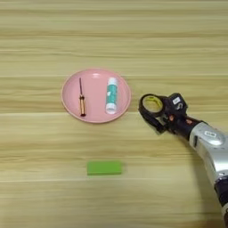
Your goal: Move the objects on the table
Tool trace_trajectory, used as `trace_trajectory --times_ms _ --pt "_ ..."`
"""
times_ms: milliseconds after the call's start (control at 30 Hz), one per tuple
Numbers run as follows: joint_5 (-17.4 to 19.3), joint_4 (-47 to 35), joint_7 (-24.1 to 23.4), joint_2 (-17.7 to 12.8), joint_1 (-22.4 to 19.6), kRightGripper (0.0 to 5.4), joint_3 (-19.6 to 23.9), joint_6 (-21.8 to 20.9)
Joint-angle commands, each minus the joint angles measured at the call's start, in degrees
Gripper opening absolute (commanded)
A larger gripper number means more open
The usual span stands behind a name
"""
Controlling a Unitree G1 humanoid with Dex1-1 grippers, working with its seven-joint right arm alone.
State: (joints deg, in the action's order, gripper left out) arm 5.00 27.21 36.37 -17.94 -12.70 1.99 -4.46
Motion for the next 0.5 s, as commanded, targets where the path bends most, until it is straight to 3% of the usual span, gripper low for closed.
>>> trace_trajectory --times_ms 33,500 --pt "1.1 -2.0 -1.6 -0.9 -4.4 4.03 1.7 -2.6" --pt "2.5 -2.3 -1.4 -0.4 -4.5 4.02 3.0 -5.3"
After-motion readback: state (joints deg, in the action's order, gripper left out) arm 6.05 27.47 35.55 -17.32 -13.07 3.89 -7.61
